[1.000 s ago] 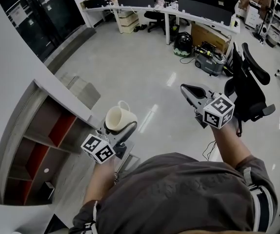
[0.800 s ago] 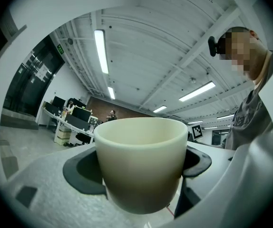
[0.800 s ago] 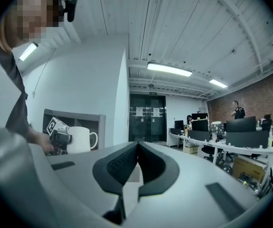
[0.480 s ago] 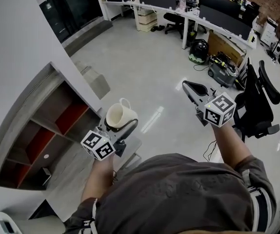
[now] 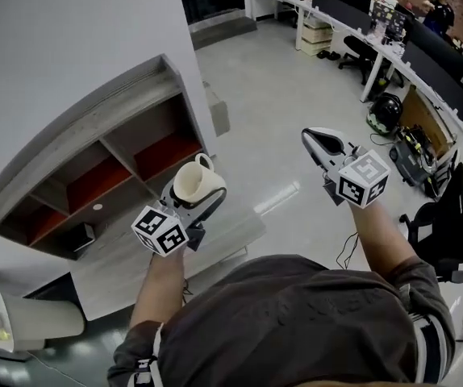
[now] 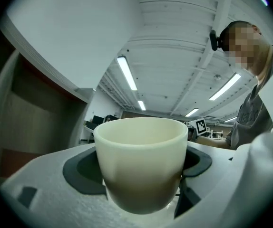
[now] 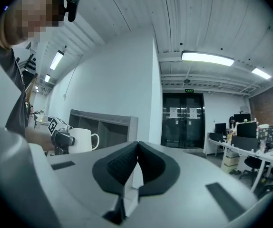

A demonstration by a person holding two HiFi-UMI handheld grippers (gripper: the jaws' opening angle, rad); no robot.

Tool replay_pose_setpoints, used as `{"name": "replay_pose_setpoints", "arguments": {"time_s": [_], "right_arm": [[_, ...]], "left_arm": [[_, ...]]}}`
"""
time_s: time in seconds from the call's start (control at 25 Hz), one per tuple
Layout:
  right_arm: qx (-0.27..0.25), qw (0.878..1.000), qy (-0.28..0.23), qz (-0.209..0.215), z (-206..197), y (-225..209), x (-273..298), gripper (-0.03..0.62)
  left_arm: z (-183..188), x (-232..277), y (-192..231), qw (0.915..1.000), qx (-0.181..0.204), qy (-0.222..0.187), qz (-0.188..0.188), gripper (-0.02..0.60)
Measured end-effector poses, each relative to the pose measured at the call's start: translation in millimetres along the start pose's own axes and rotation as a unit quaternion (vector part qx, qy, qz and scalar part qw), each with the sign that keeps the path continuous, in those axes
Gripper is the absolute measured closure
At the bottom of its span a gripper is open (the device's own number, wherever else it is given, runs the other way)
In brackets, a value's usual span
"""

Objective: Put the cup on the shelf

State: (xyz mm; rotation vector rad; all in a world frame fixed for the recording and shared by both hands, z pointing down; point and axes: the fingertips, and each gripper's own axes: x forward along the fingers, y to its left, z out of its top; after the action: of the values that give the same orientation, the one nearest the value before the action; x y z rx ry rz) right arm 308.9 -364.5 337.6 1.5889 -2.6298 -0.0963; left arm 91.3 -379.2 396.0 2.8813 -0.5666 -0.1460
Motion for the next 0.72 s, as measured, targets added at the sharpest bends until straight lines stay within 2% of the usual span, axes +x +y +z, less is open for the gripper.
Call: {"name": "replay_pose_setpoints", "arguments": {"time_s": [0.32, 0.72], "right_arm": [[-0.003, 0.995, -0.007, 0.097, 11.8, 80.3, 125.3, 0.602], [-0.004, 0.984, -0.001, 0.18, 9.5, 186.3, 240.1, 0.602]], "left_arm": [[22.8, -97.3, 86.9, 0.9943, 0.025, 0.002, 0.104, 0.146], [33.9, -208.0, 191.4, 0.9767, 0.055, 0.03, 0.205, 0.146]]}}
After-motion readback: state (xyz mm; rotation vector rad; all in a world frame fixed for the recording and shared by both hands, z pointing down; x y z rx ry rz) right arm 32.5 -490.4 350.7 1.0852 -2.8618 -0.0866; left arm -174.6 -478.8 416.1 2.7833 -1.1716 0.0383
